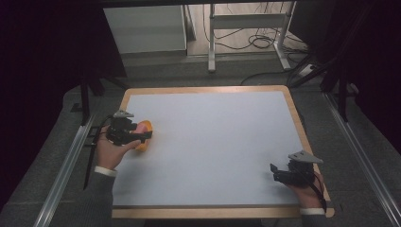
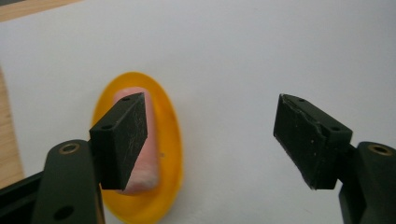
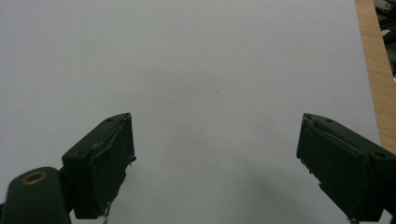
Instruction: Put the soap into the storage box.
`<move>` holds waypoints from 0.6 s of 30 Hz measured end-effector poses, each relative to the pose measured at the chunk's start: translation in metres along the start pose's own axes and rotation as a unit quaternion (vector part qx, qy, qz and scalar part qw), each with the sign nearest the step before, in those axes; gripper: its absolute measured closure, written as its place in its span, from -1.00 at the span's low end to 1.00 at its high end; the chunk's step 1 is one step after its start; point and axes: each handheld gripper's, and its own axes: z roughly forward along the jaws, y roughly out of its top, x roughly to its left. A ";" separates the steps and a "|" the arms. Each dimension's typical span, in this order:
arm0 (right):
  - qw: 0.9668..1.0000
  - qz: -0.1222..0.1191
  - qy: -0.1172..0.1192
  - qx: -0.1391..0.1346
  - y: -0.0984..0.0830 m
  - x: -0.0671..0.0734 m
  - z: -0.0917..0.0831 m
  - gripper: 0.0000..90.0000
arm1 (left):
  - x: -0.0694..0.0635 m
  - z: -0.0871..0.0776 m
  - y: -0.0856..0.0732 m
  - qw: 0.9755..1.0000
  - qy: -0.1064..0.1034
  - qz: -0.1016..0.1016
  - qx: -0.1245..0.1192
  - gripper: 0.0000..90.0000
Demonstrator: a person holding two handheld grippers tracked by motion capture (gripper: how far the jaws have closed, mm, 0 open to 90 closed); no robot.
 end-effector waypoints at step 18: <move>1.000 -0.001 -0.001 0.001 -0.001 0.000 0.001 -0.75 | -0.041 0.010 -0.060 0.999 -0.035 0.018 0.001 -0.43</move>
